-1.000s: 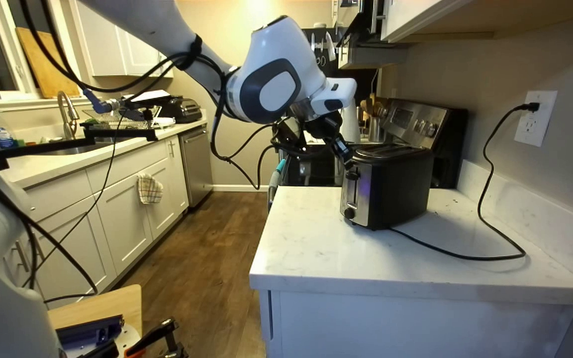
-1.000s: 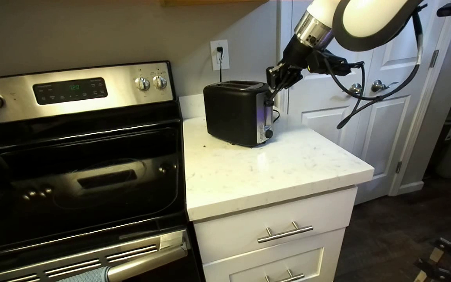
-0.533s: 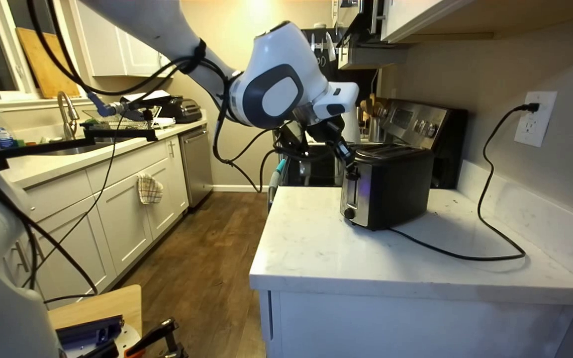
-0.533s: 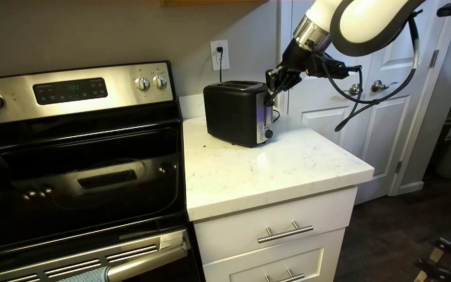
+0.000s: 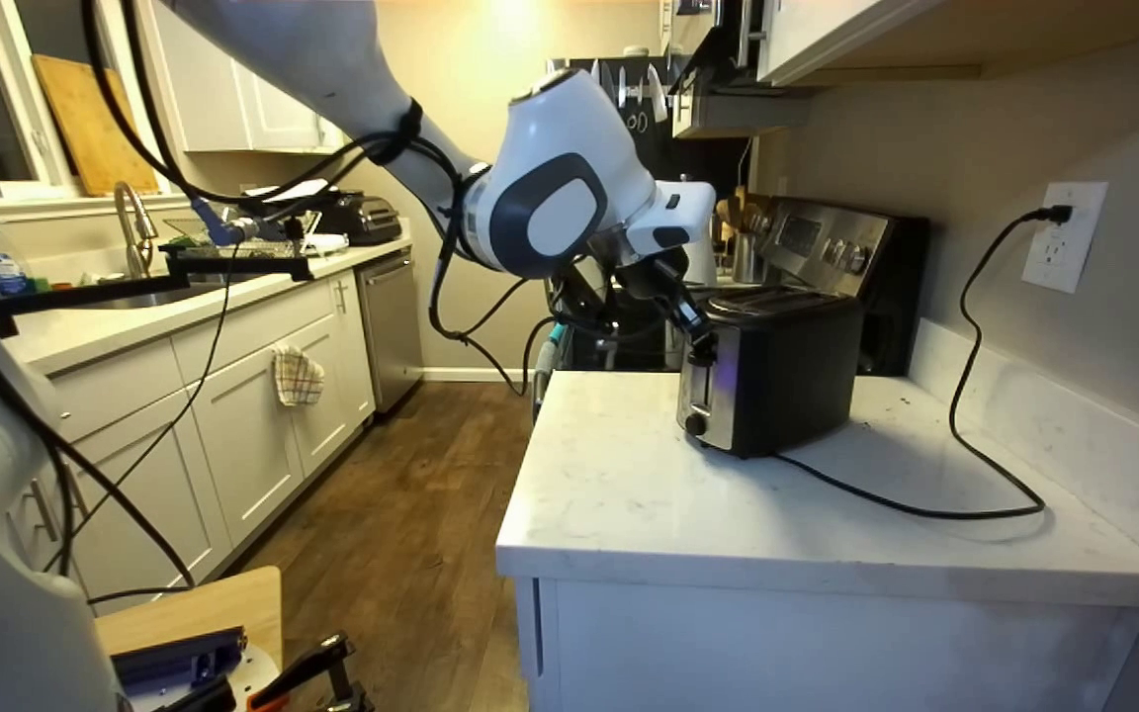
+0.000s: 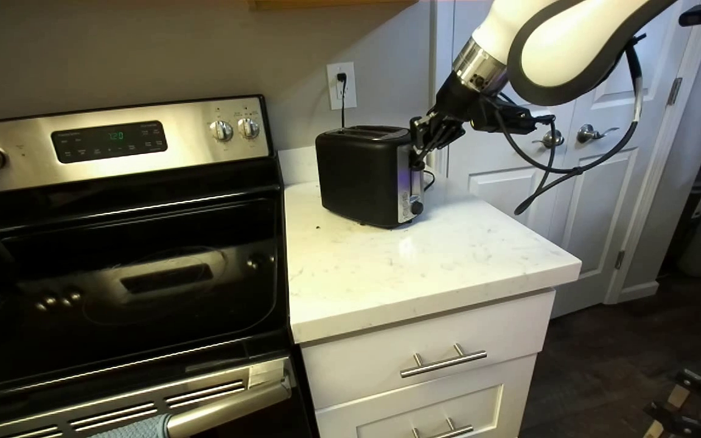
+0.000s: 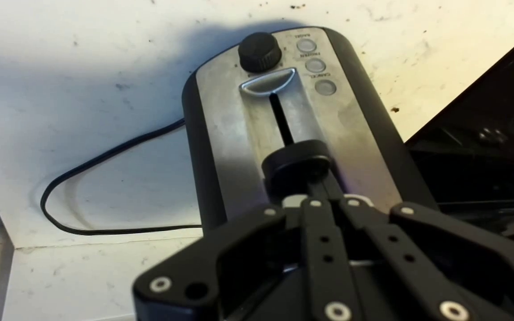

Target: Push down the black knob on side of the toaster

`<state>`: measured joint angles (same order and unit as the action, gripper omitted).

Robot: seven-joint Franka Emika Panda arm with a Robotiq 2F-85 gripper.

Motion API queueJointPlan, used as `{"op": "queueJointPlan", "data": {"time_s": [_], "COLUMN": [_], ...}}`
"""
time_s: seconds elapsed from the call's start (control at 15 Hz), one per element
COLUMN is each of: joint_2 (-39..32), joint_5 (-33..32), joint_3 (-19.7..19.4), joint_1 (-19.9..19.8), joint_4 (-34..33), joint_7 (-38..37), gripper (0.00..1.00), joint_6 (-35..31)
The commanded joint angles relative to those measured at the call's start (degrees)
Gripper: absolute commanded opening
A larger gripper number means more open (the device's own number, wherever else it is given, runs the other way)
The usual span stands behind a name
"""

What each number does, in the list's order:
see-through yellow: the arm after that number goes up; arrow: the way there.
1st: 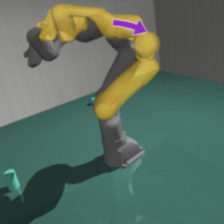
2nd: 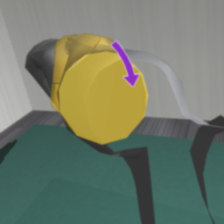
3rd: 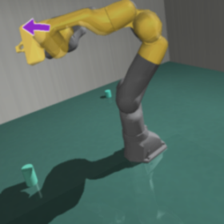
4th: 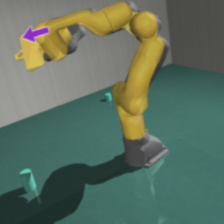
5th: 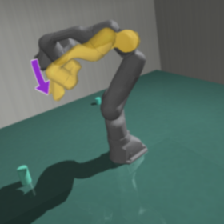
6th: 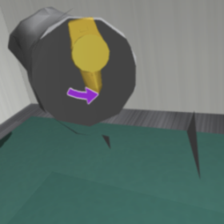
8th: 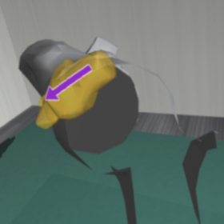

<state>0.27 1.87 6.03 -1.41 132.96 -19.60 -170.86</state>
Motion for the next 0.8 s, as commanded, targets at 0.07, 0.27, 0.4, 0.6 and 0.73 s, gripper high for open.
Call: {"op": "queueJointPlan", "data": {"time_s": [0.07, 0.27, 0.4, 0.6, 0.73], "joint_2": [-4.29, -5.76, -7.45, -13.14, -17.38], "joint_5": [-0.87, -0.61, -0.56, -0.96, -2.19], "joint_3": [-0.34, -0.15, 0.16, 0.27, 0.56], "joint_1": [-0.33, -0.22, -0.18, -0.16, -0.95], "joint_4": [1.31, 3.54, 4.75, 4.95, 4.30], "joint_7": [0.85, 1.52, 1.77, 2.50, 1.33], "gripper": [0.00, 0.00, 0.00, 0.00, 0.00], "joint_6": [-8.53, -13.97, -17.77, -25.29, -31.26]}}
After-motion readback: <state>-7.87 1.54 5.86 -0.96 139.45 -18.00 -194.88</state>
